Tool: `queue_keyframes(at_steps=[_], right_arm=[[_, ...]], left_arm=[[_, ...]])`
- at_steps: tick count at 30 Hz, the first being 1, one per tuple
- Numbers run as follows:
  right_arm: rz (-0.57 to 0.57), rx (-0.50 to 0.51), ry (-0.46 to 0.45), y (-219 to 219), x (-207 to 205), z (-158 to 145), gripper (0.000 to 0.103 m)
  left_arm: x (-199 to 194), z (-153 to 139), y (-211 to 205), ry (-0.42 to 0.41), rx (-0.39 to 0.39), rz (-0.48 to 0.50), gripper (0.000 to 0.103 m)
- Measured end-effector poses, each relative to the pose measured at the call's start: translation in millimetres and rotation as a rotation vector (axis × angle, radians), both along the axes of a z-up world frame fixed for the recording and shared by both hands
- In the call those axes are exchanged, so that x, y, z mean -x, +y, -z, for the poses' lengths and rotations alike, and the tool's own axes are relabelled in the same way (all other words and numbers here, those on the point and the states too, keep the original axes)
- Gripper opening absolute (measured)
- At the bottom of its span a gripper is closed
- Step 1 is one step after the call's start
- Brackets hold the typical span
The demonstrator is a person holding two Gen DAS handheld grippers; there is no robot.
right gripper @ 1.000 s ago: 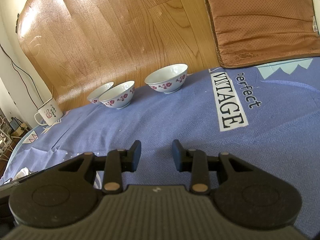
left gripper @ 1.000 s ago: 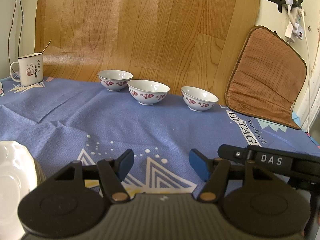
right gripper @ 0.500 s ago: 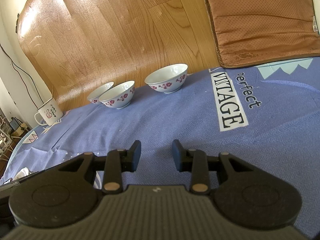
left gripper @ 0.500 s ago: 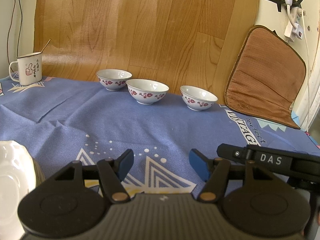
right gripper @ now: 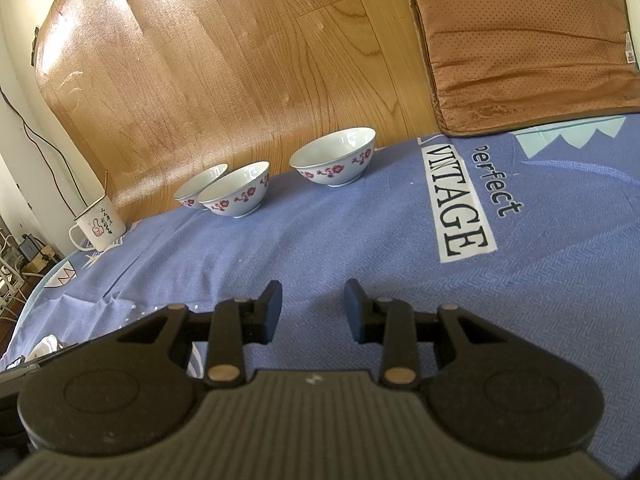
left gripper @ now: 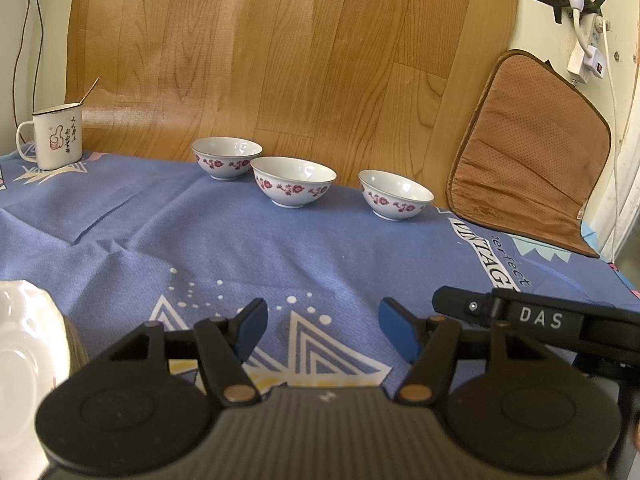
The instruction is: Organize plates and bowls
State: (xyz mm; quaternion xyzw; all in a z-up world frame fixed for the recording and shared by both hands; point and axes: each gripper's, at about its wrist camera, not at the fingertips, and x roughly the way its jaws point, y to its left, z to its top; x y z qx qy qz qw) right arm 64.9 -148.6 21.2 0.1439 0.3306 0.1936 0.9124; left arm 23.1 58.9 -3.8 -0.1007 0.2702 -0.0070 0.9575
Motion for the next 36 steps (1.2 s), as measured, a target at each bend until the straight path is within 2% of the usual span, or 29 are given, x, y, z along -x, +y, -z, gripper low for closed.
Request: queue_keyframes(at_steps=[8, 11, 14, 16, 19, 23, 30, 36], right_arm=[[-0.005, 0.014, -0.006, 2.4, -0.8, -0.3, 0.037], [-0.007, 0.020, -0.009, 3.7, -2.7, -0.3, 0.037], [-0.022, 0.008, -0.004, 6.7, -7.0, -2.1, 0.038], [-0.067, -0.014, -0.006, 15.1, -11.8, -8.5, 0.038], [-0.130, 0.037, -0.058, 42.3, -24.9, -27.4, 0.038], [-0.159, 0.065, -0.063, 76.3, -63.2, -42.7, 0.038], [-0.104, 0.039, 0.075, 104.3, -133.7, -32.8, 0.038], [-0.039, -0.041, 0.212, 107.2, -170.3, -14.5, 0.038]], left_arm=[[3.2, -1.0, 5.7, -0.011, 0.011, -0.025, 0.063], [11.7, -4.8, 9.3, -0.053, -0.034, -0.074, 0.063], [20.1, -8.6, 16.0, -0.085, -0.035, -0.103, 0.063], [22.6, -11.6, 24.4, -0.100, -0.021, -0.126, 0.063], [26.9, -16.6, 36.4, -0.125, 0.006, -0.162, 0.063], [25.0, -16.9, 39.3, -0.116, 0.025, -0.157, 0.063], [20.5, -14.3, 38.7, -0.082, 0.047, -0.128, 0.063], [19.4, -13.4, 39.2, -0.080, 0.058, -0.118, 0.063]])
